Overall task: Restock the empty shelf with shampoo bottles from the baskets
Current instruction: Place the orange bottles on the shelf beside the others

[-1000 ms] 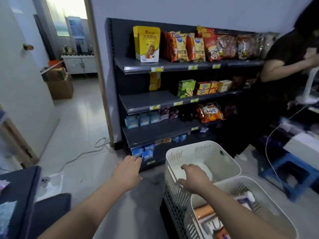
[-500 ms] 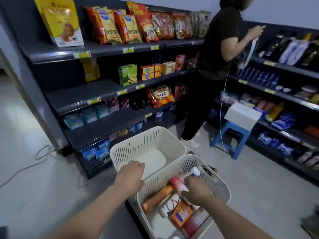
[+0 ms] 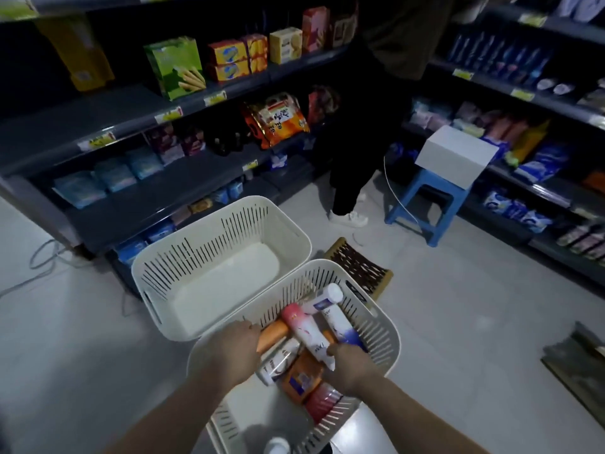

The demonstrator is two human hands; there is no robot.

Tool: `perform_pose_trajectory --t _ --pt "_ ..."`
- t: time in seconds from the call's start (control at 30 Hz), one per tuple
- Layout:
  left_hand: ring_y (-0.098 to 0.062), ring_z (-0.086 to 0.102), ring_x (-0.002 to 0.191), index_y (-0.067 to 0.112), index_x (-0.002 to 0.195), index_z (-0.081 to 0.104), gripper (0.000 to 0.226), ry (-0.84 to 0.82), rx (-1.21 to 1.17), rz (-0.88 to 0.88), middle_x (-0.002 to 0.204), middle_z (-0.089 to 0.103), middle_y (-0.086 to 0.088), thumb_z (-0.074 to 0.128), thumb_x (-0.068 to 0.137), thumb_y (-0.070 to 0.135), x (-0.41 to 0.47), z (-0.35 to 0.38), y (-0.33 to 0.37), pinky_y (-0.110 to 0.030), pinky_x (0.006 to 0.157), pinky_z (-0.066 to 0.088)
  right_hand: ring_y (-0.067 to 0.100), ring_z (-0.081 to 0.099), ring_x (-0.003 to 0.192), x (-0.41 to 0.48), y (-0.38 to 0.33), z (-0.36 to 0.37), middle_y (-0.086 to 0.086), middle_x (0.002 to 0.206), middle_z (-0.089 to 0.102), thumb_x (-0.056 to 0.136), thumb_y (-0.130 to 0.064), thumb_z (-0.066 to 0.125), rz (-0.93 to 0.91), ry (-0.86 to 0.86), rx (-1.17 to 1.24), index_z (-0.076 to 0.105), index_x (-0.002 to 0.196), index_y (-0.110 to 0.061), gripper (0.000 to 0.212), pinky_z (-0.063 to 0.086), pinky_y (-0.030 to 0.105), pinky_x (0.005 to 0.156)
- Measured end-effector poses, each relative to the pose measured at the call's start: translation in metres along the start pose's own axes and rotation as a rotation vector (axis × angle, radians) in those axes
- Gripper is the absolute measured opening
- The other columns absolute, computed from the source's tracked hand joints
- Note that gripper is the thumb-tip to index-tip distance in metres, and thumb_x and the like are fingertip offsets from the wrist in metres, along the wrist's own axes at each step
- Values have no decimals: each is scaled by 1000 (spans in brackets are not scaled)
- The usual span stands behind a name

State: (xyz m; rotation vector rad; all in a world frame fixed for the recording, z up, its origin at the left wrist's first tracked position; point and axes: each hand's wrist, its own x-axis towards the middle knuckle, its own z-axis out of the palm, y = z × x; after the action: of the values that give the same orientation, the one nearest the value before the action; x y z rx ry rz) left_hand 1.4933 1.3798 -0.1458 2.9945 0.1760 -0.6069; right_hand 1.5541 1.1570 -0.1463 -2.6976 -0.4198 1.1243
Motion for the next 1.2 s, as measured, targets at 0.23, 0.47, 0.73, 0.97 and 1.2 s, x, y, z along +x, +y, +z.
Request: perform_pose_trajectory --t 0.23,0.47,0.73,0.97,1.2 --pt "-20 55 115 21 122 54 39 -219 34 -27 122 58 -1 61 86 35 36 52 6 -33 96 44 28 60 117 34 8 36 8 126 64 92 -38 52 82 -104 76 58 127 -19 41 48 33 95" --pt "-23 41 132 9 148 23 75 -329 -76 -135 146 39 -7 61 88 34 57 100 1 -32 109 35 25 53 123 62 4 71 9 133 57 89 -37 52 193 -204 161 55 126 -18 42 46 32 95" --pt "-24 49 129 15 147 27 83 -346 -160 -161 148 41 -5 67 80 43 84 134 -1 -35 102 44 42 -2 149 93 -8 97 25 160 -3 92 -42 54 391 -84 254 -6 154 -6 94 6 45 122" --pt "-13 64 73 33 84 61 47 -460 -497 -298 85 64 9 62 44 56 99 134 -8 -32 70 57 37 23 145 111 -29 136 19 156 31 73 -26 78 628 423 740 45 145 -9 81 21 50 119" --pt "-18 65 78 22 85 62 42 -583 -782 -421 84 68 0 66 44 19 105 120 -13 -35 74 57 37 58 119 116 -29 123 15 128 62 82 -30 76 929 576 1061 45 133 -8 64 43 41 101"
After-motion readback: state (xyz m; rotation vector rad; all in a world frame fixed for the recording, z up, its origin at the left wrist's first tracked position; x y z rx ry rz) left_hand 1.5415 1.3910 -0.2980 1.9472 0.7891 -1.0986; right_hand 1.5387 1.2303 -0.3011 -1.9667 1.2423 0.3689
